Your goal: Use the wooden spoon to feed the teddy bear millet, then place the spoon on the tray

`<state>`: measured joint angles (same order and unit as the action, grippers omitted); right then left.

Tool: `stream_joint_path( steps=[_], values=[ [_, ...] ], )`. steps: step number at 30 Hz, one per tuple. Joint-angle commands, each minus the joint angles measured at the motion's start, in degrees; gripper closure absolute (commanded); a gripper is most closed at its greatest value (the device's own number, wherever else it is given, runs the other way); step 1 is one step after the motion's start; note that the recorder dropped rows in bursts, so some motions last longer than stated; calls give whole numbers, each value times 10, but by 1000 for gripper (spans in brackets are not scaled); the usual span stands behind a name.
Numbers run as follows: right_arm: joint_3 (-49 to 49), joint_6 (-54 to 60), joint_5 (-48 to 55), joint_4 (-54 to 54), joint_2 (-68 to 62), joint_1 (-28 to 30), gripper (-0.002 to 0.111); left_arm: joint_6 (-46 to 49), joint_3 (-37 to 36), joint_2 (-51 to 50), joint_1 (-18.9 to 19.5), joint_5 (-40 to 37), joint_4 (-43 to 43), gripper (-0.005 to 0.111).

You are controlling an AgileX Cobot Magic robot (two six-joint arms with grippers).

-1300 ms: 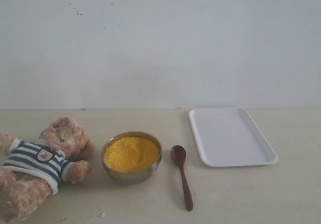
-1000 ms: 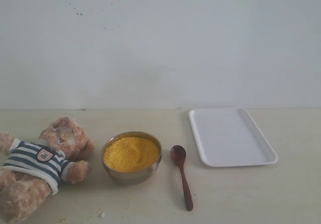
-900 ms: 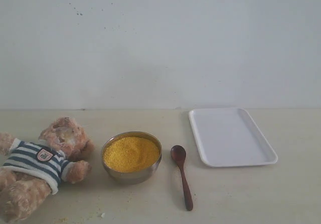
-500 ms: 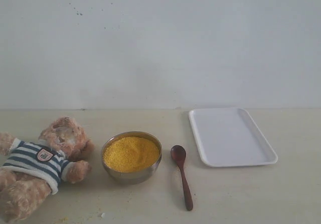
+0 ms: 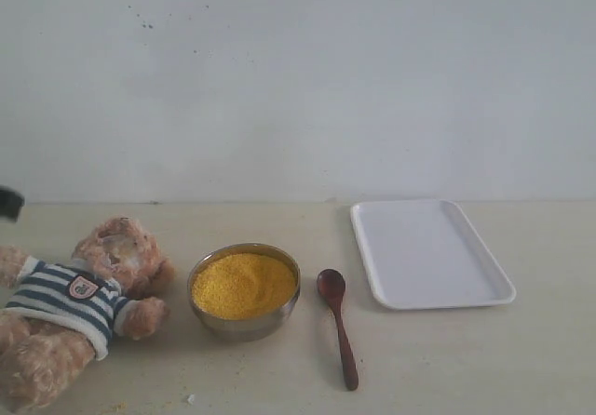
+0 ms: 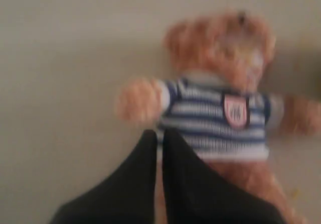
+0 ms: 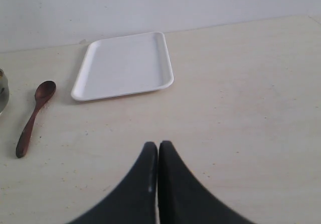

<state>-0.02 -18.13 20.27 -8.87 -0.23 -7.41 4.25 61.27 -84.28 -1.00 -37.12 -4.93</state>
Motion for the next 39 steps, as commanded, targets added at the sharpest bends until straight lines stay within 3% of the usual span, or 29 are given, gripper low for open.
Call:
stream_joint_path(
  steps=[1, 4, 8, 12, 15, 20, 21, 30, 36, 39],
  values=[
    [0, 2, -7, -4, 2, -2, 108, 70, 11, -72, 50, -114, 82, 103],
    [0, 2, -7, -4, 2, -2, 108, 113, 11, -74, 100, -100, 182, 103],
    [0, 2, -7, -4, 2, -2, 108, 226, 11, -79, 133, -108, 323, 103],
    [0, 2, -7, -4, 2, -2, 108, 273, 11, -102, 136, -120, 341, 96],
    [0, 2, -7, -4, 2, -2, 108, 303, 11, -124, 136, -117, 342, 70],
    [0, 2, -7, -4, 2, -2, 108, 268, 11, -150, 136, -57, 356, 1],
    [0, 2, -7, -4, 2, -2, 108, 249, 11, -154, 136, -54, 362, -2],
    [0, 2, -7, -4, 2, -2, 108, 264, 11, -195, 136, -4, 427, -2],
    [0, 2, -7, -4, 2, -2, 108, 411, 11, -239, 136, -10, 578, -2],
    [0, 2, -7, -4, 2, -2, 108, 469, 12, -267, 136, 1, 604, -2]
  ],
)
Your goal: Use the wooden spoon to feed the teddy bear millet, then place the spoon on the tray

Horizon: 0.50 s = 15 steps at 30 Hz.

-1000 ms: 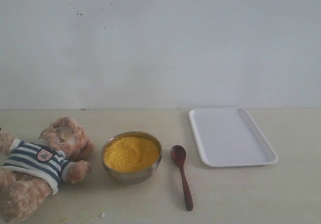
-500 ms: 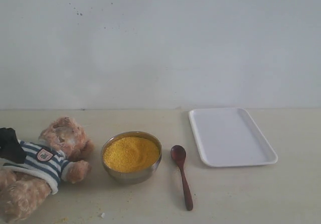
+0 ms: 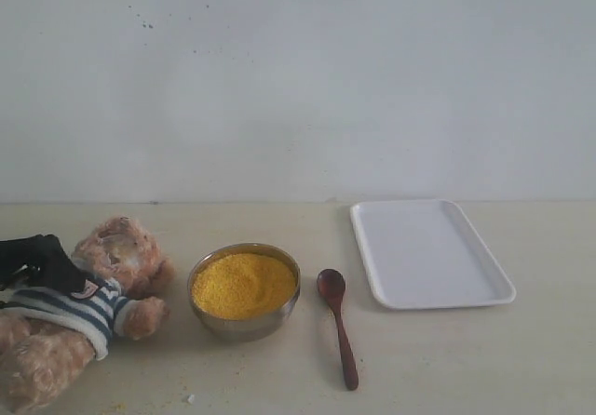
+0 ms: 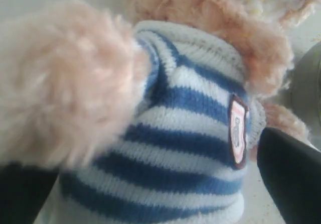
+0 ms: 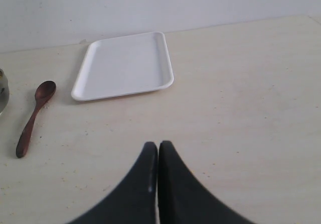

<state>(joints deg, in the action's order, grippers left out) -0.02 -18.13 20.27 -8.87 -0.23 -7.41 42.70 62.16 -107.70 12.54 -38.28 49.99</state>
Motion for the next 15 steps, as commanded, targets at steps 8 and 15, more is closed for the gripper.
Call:
stream_joint_path(
  steps=[8, 15],
  values=[
    [0, 2, -7, -4, 2, -2, 108, 108, 24, -95, 1, 30, 126, 1],
    [0, 2, -7, -4, 2, -2, 108, 124, 42, -122, 1, -9, 111, 99]
  ],
)
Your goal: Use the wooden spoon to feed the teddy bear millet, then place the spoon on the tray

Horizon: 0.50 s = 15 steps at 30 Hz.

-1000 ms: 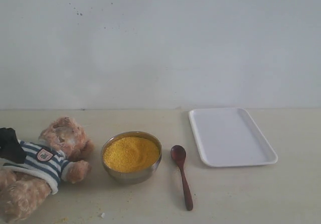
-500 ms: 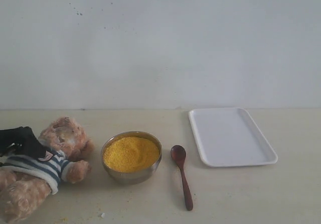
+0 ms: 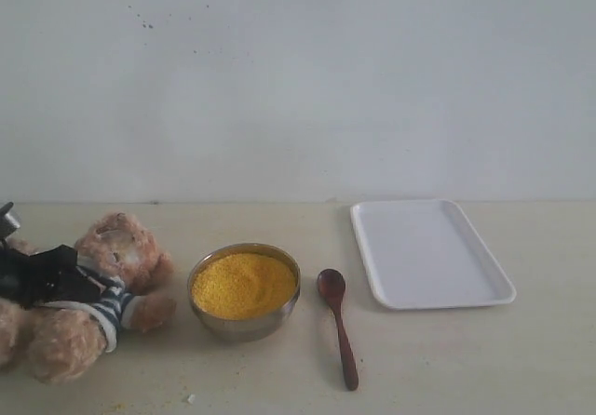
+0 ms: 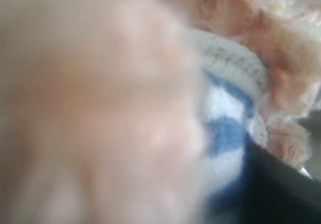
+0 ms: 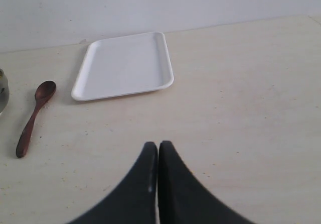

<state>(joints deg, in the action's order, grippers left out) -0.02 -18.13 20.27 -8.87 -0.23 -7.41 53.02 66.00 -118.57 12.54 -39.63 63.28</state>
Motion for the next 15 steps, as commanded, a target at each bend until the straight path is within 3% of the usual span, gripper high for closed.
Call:
stream_joint_path(
  steps=[1, 5, 15],
  values=[
    [0, 2, -7, -4, 2, -2, 108, 30, 4, -15, 1, 9, -39, 101],
    [0, 2, -7, -4, 2, -2, 108, -1, 4, -21, 17, 1, -59, 103],
    [0, 2, -16, -4, 2, -2, 108, 23, -32, 88, 111, -157, 120, 103]
  ],
)
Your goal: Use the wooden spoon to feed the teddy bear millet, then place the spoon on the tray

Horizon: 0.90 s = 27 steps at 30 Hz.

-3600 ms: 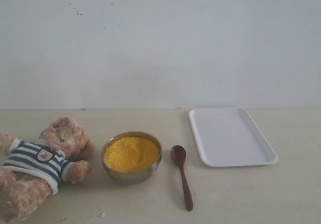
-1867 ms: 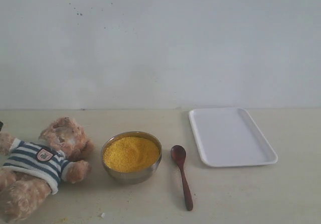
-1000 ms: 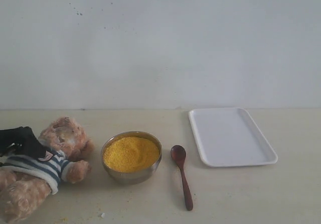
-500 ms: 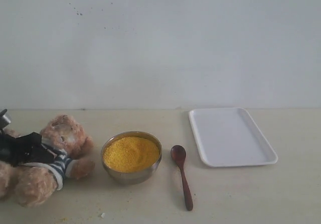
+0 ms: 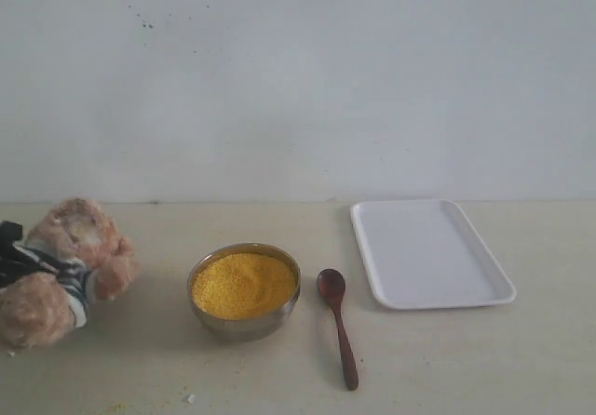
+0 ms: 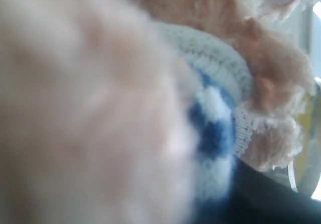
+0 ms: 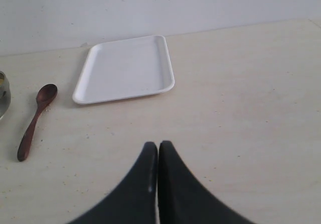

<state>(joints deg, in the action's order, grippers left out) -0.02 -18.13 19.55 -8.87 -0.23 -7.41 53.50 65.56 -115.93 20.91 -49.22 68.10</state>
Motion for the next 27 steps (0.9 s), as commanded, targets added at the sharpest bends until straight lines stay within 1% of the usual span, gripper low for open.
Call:
stream_joint_path(
  steps=[1, 5, 9, 12, 13, 15, 21, 25, 27],
  values=[
    [0, 2, -8, -4, 2, -2, 108, 33, -44, 78, 31, -70, 93, 103],
    [0, 2, -8, -4, 2, -2, 108, 115, -124, 127, 29, -100, 152, 103],
    [0, 2, -8, -4, 2, -2, 108, 147, -200, 144, 24, -106, 191, 103],
    [0, 2, -8, -4, 2, -2, 108, 150, -246, 144, 24, -145, 272, 103],
    [0, 2, -8, -4, 2, -2, 108, 151, -263, 144, 24, -171, 310, 103],
    [0, 2, -8, -4, 2, -2, 108, 165, -281, 144, 24, -207, 318, 103],
    [0, 2, -8, -4, 2, -2, 108, 194, -282, 144, 24, -207, 318, 103],
    [0, 2, -8, -4, 2, -2, 108, 253, -282, 144, 24, -207, 318, 103],
    [0, 2, -8, -4, 2, -2, 108, 261, -282, 144, 24, -207, 318, 103]
  ],
)
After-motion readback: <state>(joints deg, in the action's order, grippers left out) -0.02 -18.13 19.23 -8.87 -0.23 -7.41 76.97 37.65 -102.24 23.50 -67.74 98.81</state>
